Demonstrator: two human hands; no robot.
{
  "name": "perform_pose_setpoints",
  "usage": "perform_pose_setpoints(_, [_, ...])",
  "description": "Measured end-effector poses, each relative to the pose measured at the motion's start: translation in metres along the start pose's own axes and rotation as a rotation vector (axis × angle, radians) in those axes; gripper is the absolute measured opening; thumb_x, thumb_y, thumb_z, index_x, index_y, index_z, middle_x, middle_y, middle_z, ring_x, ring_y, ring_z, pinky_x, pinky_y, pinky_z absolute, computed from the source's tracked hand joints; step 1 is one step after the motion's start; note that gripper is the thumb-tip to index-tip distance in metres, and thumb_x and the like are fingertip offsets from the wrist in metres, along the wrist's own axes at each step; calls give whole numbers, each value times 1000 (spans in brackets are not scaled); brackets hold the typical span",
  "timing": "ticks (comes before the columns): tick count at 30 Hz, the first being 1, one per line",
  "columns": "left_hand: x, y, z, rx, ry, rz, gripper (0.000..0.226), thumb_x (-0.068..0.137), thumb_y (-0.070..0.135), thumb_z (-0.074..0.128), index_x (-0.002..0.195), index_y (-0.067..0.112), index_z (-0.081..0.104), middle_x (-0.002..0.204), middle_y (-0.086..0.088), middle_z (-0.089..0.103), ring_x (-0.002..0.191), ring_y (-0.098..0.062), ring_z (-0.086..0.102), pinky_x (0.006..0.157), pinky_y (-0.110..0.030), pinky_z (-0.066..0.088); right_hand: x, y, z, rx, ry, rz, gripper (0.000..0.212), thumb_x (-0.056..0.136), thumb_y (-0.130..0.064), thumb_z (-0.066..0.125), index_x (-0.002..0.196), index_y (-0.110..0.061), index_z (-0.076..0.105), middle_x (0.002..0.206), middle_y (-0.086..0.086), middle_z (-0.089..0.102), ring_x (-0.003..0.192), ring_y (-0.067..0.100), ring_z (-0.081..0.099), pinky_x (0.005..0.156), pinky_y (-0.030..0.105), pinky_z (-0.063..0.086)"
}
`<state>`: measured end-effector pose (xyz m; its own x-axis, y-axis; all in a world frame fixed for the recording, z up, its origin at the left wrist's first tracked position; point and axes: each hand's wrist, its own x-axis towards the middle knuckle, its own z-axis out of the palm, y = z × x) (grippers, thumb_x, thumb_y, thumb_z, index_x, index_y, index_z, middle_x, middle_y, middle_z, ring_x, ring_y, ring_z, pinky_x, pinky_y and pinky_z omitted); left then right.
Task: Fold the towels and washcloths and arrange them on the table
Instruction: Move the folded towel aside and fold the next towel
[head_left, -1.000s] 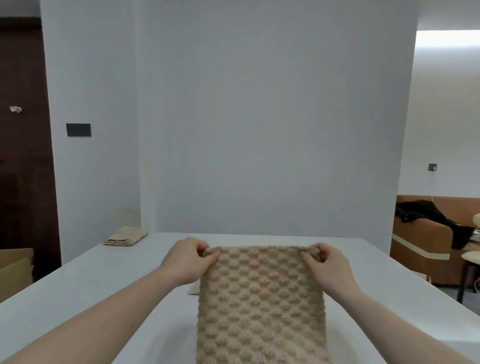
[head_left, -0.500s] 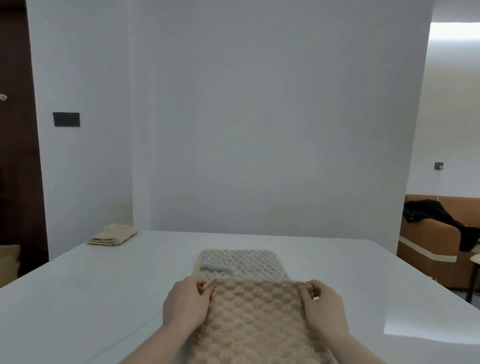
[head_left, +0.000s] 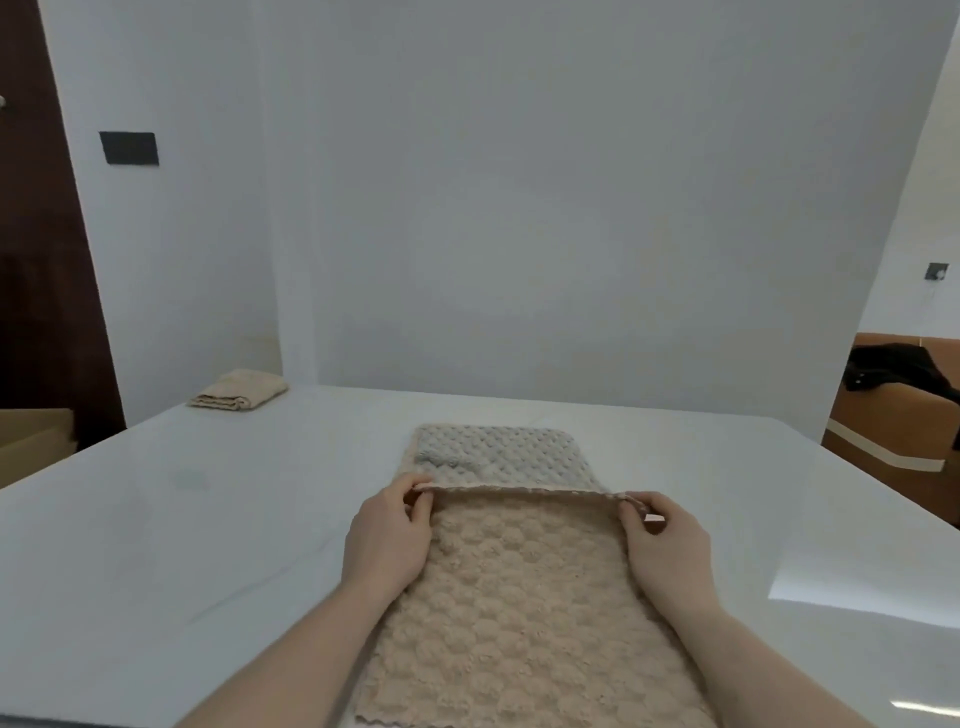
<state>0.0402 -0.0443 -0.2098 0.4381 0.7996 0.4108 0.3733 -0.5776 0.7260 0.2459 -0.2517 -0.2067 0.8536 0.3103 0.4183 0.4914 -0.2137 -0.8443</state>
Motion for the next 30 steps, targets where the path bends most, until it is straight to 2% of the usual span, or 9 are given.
perform_pose_setpoints(3, [1, -6, 1, -20, 33, -28, 13, 100, 35, 54, 100, 39, 67, 78, 15, 70, 73, -8, 67, 67, -31, 54, -1, 5, 0, -3, 4, 1, 11, 94, -23, 68, 90, -26, 78, 88, -13, 73, 85, 0, 64, 79, 29, 46])
perform_pose_setpoints(8, [0, -5, 1, -29, 95, -24, 13, 99, 33, 58, 92, 36, 69, 67, 13, 67, 68, -5, 62, 62, -27, 45, -1, 5, 0, 33, 0, 17, 13, 94, -27, 68, 84, -30, 75, 84, -14, 72, 83, 5, 65, 72, 23, 44])
perform_pose_setpoints(11, [-2, -4, -1, -64, 146, -12, 18, 98, 28, 56, 98, 37, 72, 74, 15, 69, 72, -2, 62, 64, -27, 45, 0, 8, 0, 58, 9, 39, 13, 93, -29, 69, 82, -32, 75, 81, -13, 74, 79, 12, 70, 76, 30, 50])
perform_pose_setpoints(14, [-4, 0, -3, -79, 131, -7, 18, 98, 27, 57, 97, 38, 72, 77, 16, 70, 75, -4, 64, 68, -28, 49, 0, 7, -2, 80, -18, 52, 11, 92, -30, 69, 84, -32, 75, 78, -8, 74, 71, 18, 70, 69, 28, 52])
perform_pose_setpoints(17, [-1, 7, -10, -126, 116, -18, 17, 96, 27, 60, 97, 38, 73, 84, 17, 72, 79, -5, 66, 75, -30, 53, 0, -6, -10, 63, -28, 10, 10, 93, -24, 68, 88, -28, 76, 85, -11, 74, 76, 8, 69, 65, 15, 46])
perform_pose_setpoints(20, [0, 18, -23, -212, 98, -7, 17, 95, 24, 63, 92, 38, 72, 88, 17, 73, 80, -1, 66, 75, -27, 51, 0, -17, -22, 53, -54, -23, 13, 93, -22, 68, 86, -30, 75, 86, -11, 74, 82, 11, 70, 70, 25, 50])
perform_pose_setpoints(23, [-8, 27, -40, -249, 36, 15, 14, 95, 25, 64, 92, 36, 72, 90, 16, 73, 76, -5, 66, 76, -30, 52, -7, -26, -37, 44, -104, -38, 14, 92, -22, 67, 87, -32, 75, 84, -10, 75, 80, 15, 72, 75, 34, 58])
perform_pose_setpoints(26, [-19, 29, -60, -244, -22, 31, 13, 96, 28, 62, 91, 37, 70, 90, 16, 72, 69, -13, 69, 73, -37, 57, -20, -36, -53, 22, -122, -83, 15, 92, -20, 66, 87, -31, 74, 83, -10, 75, 81, 13, 71, 77, 30, 54])
perform_pose_setpoints(30, [-39, 33, -86, -196, -82, 43, 12, 98, 32, 61, 89, 34, 68, 92, 14, 72, 74, -15, 72, 69, -44, 60, -39, -49, -74, 25, -126, -109, 13, 92, -18, 68, 87, -28, 75, 88, -12, 75, 90, 2, 68, 78, 20, 48])
